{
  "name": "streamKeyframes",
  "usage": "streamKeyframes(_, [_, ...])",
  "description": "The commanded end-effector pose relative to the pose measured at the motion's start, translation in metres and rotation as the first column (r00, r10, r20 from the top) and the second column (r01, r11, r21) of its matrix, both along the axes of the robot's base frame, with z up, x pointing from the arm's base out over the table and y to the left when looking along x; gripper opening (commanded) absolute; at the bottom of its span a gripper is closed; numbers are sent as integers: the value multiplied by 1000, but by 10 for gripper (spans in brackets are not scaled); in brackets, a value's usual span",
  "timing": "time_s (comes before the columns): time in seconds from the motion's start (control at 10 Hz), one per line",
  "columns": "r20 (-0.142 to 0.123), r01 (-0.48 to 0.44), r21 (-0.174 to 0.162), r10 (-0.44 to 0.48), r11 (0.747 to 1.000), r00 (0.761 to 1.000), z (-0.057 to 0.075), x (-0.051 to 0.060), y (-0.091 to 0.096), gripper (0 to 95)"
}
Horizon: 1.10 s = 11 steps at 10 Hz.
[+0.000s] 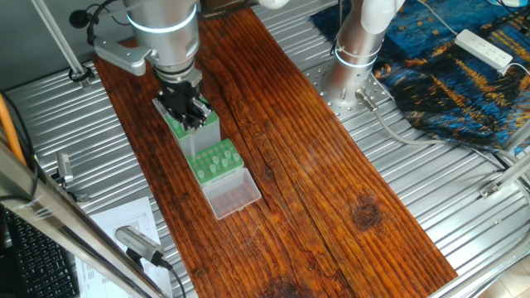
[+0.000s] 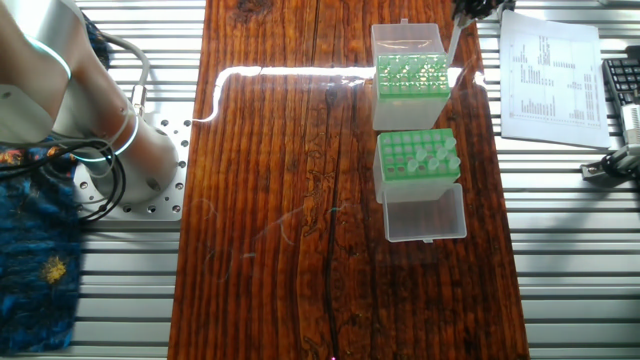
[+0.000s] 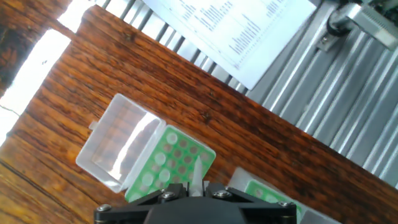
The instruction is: Transfer all large pipette tips from one holder to another
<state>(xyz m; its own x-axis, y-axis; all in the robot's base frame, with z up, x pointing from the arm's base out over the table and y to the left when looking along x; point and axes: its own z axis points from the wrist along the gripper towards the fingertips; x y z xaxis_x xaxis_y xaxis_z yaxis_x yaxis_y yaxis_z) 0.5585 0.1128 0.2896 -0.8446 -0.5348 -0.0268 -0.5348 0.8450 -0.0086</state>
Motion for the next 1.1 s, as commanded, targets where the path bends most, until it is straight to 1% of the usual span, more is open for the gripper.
streamKeyframes(0.1, [-15,-5,-2,5,1000,1000,0,0,2,0])
streamKeyframes(0.2, [-20,-5,4,5,1000,1000,0,0,3,0])
streamKeyframes(0.3, [-35,-2,11,3,1000,999,0,0,6,0])
streamKeyframes(0.5, [-47,6,6,-6,1000,999,1,-2,10,0])
streamKeyframes(0.8, [-46,1,10,-1,1000,999,-4,-4,11,0])
streamKeyframes(1.0, [-49,1,5,-1,1000,999,-8,-4,13,0])
streamKeyframes(1.1, [-49,2,11,-1,1000,999,-9,-5,12,0])
